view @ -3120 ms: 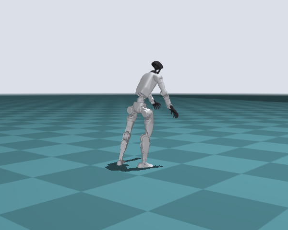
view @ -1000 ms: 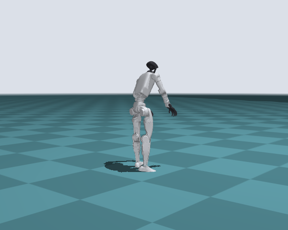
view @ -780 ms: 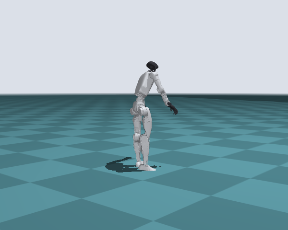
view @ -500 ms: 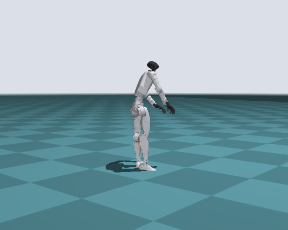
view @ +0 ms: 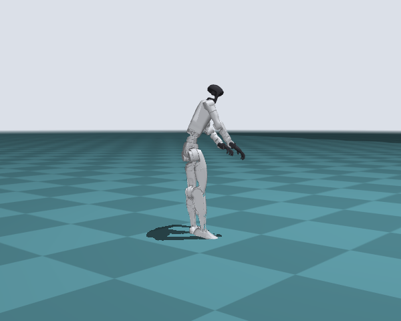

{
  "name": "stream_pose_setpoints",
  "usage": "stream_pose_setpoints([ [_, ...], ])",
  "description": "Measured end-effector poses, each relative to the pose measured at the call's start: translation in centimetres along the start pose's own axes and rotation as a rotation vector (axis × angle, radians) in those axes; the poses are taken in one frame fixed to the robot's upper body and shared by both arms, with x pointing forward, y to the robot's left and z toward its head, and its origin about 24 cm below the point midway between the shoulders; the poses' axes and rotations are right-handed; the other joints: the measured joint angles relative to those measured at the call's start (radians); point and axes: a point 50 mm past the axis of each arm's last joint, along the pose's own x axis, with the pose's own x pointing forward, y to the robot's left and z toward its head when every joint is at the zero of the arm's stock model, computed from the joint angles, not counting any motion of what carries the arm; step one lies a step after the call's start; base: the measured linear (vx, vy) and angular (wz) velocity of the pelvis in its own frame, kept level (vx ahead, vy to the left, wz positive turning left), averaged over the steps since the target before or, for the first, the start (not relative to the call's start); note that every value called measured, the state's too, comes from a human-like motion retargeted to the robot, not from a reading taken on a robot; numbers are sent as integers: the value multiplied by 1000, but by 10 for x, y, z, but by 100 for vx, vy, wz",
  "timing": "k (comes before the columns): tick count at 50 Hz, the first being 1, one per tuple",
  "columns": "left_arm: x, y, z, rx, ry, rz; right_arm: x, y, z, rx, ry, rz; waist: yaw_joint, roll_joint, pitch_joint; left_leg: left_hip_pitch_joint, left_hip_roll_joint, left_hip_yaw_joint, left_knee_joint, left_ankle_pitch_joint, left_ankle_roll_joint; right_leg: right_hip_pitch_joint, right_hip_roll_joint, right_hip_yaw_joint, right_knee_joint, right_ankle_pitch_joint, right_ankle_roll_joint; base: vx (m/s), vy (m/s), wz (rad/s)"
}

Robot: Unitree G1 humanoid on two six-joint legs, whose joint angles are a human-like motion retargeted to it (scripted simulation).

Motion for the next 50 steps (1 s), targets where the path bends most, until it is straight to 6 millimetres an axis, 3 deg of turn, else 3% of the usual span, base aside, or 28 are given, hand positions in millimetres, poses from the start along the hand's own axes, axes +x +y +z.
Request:
stream_pose_setpoints([
  [3,-45,-13,-50,0,384,35,3,-10,7,-22,-37,-43,30,-22,14,18,-4,33,0,-6,0,-3,-4,-35,8,5,0,-3,10,-54],
  [6,-113,-14,-104,-93,981,222,5,-15,7,-64,-37,-70,62,-34,20,27,-12,58,0,-9,0,-3,-10,-76,6,0,0,-5,6,-43],
  [8,-158,-13,-123,-192,1392,443,4,-15,2,-82,-17,-73,82,-34,21,29,-19,65,0,-11,0,0,-14,-100,2,-11,0,-2,2,-11],
  [10,-179,-17,-126,-308,1648,624,3,-14,-6,-114,9,-52,102,-26,18,24,-28,62,0,-11,0,4,-20,-122,-5,-29,0,0,1,9],
  [12,-159,-27,-120,-385,1593,615,1,-13,-14,-144,18,-39,118,-14,16,14,-37,47,0,-12,0,9,-28,-145,-10,-55,0,1,3,40],
  [13,-138,-33,-113,-399,1469,547,0,-12,-17,-155,16,-36,124,-8,13,7,-42,36,0,-12,0,12,-33,-156,-11,-71,0,3,4,58],
  [15,-88,-42,-87,-364,1114,363,-3,-8,-21,-186,-1,-30,135,1,5,-5,-53,10,0,-13,0,22,-43,-179,-10,-110,0,6,7,73],
  [18,-21,-39,-26,-279,525,202,-6,-4,-17,-196,-50,-17,144,4,-10,-23,-70,-36,0,-19,0,41,-59,-214,1,-178,0,11,10,84],
  [20,1,-32,14,-228,227,183,-8,-4,-13,-214,-93,-33,151,3,-17,-30,-82,-67,0,-25,0,56,-68,-239,14,-221,0,14,11,84],
  [22,3,-33,29,-236,172,221,-8,-6,-11,-237,-121,-55,167,1,-17,-27,-92,-96,0,-33,0,73,-78,-263,31,-259,0,16,11,77],
  [23,-2,-39,27,-267,241,254,-8,-8,-12,-249,-125,-67,177,1,-15,-23,-97,-109,0,-38,0,83,-83,-273,40,-275,0,16,10,72],
  [26,-36,-65,-1,-511,715,422,-6,-13,-17,-310,-119,-85,211,3,-9,-6,-110,-146,0,-51,0,108,-99,-294,70,-312,0,16,8,67],
  [29,-98,-89,-27,-858,1305,808,-6,-18,-26,-342,-78,-110,250,7,1,13,-119,-183,0,-61,0,123,-112,-285,105,-339,0,12,4,62],
  [31,-143,-103,-29,-1068,1634,1210,-5,-23,-33,-355,-36,-120,282,9,11,23,-122,-206,0,-64,0,125,-115,-255,128,-353,0,9,-2,57],
  [33,-187,-118,-18,-1161,1879,1544,-4,-31,-41,-372,4,-136,311,11,23,31,-123,-230,0,-64,0,123,-111,-213,148,-363,0,6,-5,59],
  [35,-226,-135,0,-1163,2049,1632,-3,-39,-47,-379,30,-154,335,14,36,34,-125,-256,0,-62,0,117,-104,-174,164,-369,0,3,-6,71],
  [40,-306,-166,51,-1090,2340,1019,-1,-60,-59,-419,40,-158,360,16,58,24,-140,-338,0,-63,0,92,-106,-130,192,-373,0,1,-5,96],
  [43,-329,-176,79,-1020,2584,843,0,-72,-67,-463,62,-170,356,17,72,15,-152,-396,0,-66,0,66,-113,-118,191,-368,0,0,-7,117],
  [45,-326,-180,84,-1005,2656,781,1,-81,-71,-487,78,-179,348,16,83,5,-158,-438,0,-63,0,45,-114,-112,178,-357,0,-3,-12,128],
  [46,-316,-182,77,-1038,2608,749,2,-85,-72,-493,85,-179,342,13,88,-3,-161,-461,0,-58,0,33,-114,-111,165,-347,0,-6,-15,132],
  [48,-288,-184,56,-1133,2423,668,3,-91,-74,-493,99,-176,329,7,95,-21,-165,-504,0,-44,0,8,-110,-108,133,-316,0,-7,-20,131],
  [50,-245,-180,28,-1217,2128,546,4,-95,-76,-474,115,-168,316,-3,96,-40,-166,-545,0,-23,0,-17,-101,-101,92,-270,0,-7,-28,121],
])
